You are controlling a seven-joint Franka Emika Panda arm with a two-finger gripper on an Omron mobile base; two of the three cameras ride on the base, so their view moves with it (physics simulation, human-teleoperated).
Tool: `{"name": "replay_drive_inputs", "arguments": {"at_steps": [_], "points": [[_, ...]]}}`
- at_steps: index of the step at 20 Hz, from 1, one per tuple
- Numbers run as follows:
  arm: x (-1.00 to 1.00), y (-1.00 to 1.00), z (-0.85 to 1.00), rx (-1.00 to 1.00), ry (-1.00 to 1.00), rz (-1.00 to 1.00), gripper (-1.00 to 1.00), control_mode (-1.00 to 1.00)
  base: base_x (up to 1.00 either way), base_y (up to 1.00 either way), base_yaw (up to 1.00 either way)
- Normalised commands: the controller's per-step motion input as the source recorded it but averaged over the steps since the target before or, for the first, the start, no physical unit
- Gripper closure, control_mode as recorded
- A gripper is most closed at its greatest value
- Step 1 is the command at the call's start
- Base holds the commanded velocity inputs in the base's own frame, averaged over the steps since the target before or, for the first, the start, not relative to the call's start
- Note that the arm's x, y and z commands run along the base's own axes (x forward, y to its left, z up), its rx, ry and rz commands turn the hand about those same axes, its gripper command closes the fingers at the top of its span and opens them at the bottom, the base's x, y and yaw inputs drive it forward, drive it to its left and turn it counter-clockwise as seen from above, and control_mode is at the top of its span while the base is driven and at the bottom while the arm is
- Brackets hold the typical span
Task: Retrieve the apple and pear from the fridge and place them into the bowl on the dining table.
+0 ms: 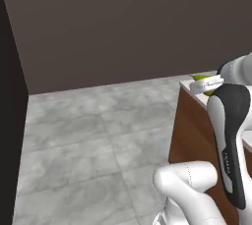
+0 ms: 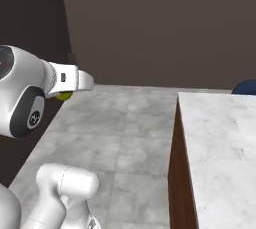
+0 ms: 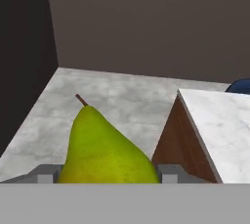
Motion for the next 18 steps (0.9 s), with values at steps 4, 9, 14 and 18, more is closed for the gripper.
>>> {"name": "replay_drive_inputs", "arguments": {"at_steps": [4,9,14,18], "points": [[0.0,0.0,0.0,0.0,0.0,0.0,1.0,1.0,1.0,0.0,-0.39],[0.0,0.0,0.0,0.0,0.0,0.0,1.0,1.0,1.0,0.13,-0.56],[0.0,0.0,0.0,0.0,0.0,0.0,1.0,1.0,1.0,0.71,-0.5],[0.0,0.0,0.0,0.0,0.0,0.0,1.0,1.0,1.0,0.91,-0.46]]}}
